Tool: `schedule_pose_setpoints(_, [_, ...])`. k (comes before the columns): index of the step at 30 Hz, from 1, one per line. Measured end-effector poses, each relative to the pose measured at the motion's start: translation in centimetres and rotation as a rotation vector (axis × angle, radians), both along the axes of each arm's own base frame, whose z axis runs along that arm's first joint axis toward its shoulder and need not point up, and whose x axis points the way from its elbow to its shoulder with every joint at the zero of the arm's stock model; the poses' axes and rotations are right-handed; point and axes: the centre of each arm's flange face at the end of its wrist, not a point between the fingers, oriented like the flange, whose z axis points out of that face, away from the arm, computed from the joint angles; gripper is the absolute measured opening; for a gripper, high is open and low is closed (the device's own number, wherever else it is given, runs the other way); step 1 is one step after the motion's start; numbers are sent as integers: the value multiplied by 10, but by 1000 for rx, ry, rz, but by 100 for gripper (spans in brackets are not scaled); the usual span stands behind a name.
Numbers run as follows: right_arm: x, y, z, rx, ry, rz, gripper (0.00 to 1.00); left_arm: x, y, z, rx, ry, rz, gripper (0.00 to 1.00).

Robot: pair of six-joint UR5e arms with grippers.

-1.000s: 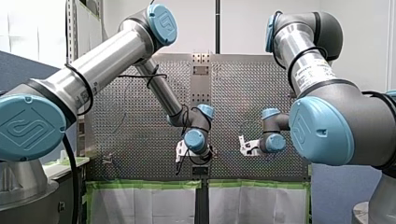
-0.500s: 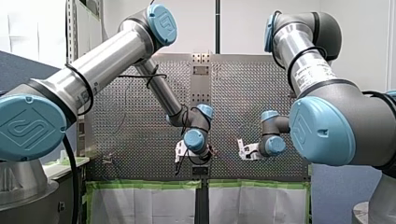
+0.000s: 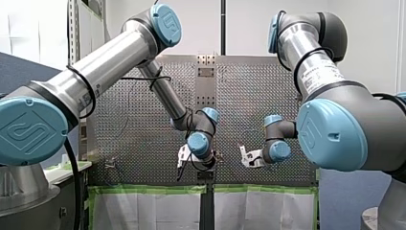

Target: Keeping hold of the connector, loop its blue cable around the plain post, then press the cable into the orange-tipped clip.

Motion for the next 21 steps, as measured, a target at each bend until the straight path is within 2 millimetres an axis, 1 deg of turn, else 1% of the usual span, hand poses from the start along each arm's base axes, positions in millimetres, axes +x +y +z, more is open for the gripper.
schedule_pose_setpoints(4, [3, 9, -3, 13, 17, 24, 0, -3, 7, -5, 10, 9, 9, 100])
schedule_pose_setpoints(13, [2, 30, -10, 42, 50, 49, 0, -9, 21, -13, 40, 27, 39, 100])
schedule_pose_setpoints(17, [-2, 38, -4, 39, 49, 46, 0, -12, 28, -15, 52, 35, 48, 100])
schedule_pose_setpoints(21, [-6, 42, 6, 26, 23, 31, 0, -17, 34, -11, 55, 37, 52, 100])
